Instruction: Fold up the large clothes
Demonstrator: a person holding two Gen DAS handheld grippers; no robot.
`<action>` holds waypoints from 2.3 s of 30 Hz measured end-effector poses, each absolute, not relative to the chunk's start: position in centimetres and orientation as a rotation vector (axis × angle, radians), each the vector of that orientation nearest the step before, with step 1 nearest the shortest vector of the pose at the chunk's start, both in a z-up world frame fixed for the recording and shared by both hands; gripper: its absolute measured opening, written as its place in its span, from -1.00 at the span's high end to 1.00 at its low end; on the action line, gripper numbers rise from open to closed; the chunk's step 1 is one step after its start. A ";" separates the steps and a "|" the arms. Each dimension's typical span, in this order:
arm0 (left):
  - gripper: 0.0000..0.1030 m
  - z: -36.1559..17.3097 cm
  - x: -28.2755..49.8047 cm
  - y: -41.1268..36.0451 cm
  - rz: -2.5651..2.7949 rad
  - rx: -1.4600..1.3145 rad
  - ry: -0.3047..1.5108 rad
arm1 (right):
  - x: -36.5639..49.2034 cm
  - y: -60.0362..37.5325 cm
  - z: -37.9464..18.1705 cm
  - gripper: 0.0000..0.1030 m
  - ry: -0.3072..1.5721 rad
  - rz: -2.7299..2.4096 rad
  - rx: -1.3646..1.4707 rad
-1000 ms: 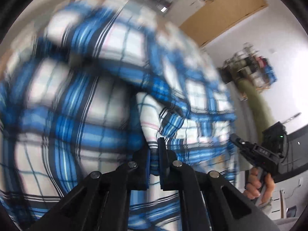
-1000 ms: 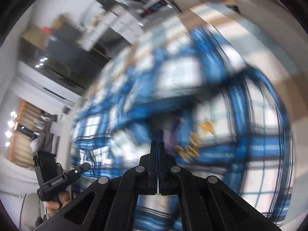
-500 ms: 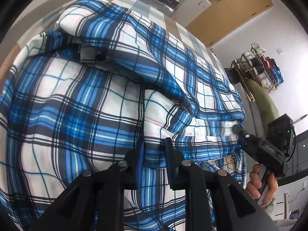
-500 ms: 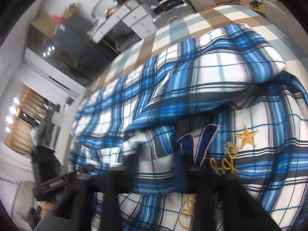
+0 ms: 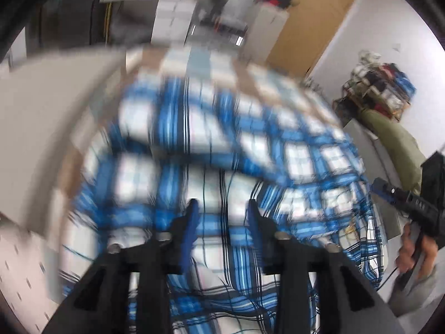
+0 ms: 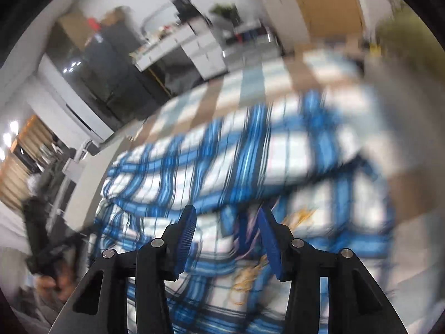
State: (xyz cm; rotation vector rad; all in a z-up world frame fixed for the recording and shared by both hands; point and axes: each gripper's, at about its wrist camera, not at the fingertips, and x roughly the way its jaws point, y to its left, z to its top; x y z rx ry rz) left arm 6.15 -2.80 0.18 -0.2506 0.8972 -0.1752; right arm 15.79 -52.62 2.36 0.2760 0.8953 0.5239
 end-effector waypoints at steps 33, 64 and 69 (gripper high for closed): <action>-0.60 -3.1 22.8 -8.0 -0.195 -0.057 0.916 | 28.4 -44.4 -0.7 -0.48 0.869 0.329 0.151; -0.69 -6.1 13.3 -0.6 0.032 -0.123 0.939 | 21.5 -53.2 -2.7 -0.48 0.918 0.309 0.097; -0.69 -5.2 7.4 -4.7 -0.124 -0.202 0.950 | 15.0 -53.6 -0.8 -0.47 0.865 0.445 0.136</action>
